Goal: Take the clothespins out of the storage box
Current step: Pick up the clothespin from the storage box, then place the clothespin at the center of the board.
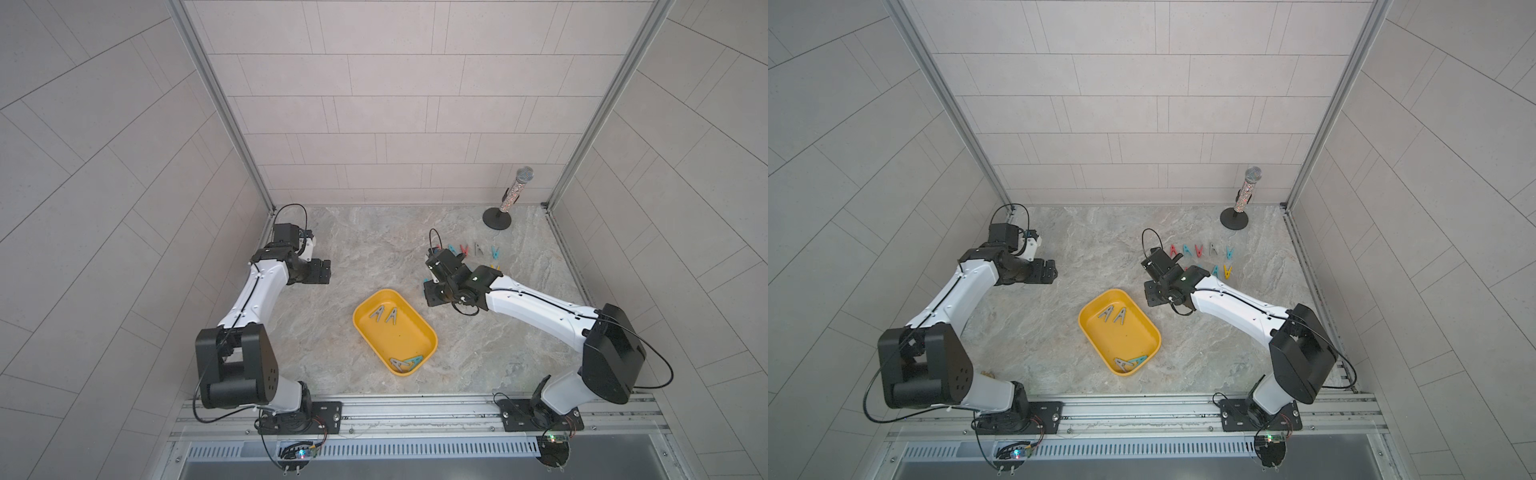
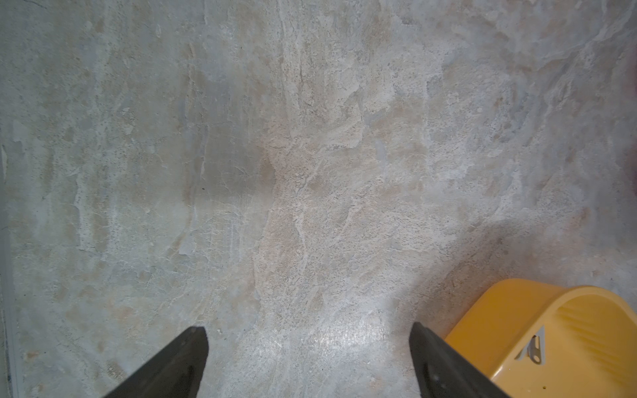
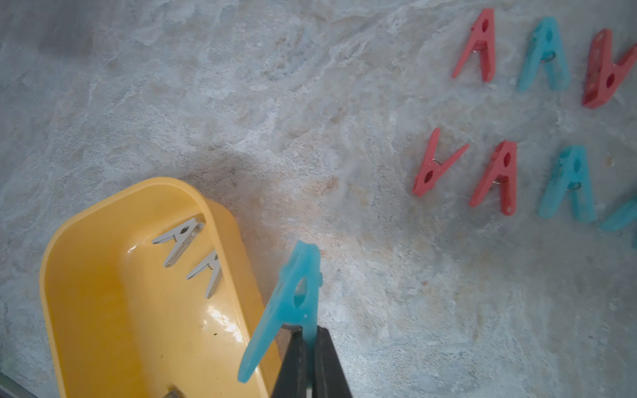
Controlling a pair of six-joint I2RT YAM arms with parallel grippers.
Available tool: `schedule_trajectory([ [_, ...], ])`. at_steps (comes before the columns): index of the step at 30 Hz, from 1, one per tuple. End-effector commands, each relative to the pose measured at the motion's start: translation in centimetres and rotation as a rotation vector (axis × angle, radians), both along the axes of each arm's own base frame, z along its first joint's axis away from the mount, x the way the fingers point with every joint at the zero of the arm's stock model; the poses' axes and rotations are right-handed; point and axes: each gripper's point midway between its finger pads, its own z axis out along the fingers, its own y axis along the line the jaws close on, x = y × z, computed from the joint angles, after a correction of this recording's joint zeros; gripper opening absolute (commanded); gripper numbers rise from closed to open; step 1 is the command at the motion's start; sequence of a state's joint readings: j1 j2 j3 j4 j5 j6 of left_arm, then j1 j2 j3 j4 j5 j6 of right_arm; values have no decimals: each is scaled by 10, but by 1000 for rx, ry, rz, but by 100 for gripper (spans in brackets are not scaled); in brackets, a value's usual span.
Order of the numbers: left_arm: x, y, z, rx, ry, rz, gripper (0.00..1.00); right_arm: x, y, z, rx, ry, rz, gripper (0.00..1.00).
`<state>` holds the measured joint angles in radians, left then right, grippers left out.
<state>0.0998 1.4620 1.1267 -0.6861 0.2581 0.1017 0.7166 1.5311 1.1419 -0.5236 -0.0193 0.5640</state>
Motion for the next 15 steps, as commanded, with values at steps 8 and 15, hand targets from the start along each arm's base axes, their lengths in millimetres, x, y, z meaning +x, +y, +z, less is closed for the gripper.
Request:
schedule_trajectory([
  [8,-3,3,4,2,-8,12,99,10,-40,-46,-5,94,-73,0],
  [15,-3,3,3,3,-7,10,99,12,-49,-81,-37,145,-66,0],
])
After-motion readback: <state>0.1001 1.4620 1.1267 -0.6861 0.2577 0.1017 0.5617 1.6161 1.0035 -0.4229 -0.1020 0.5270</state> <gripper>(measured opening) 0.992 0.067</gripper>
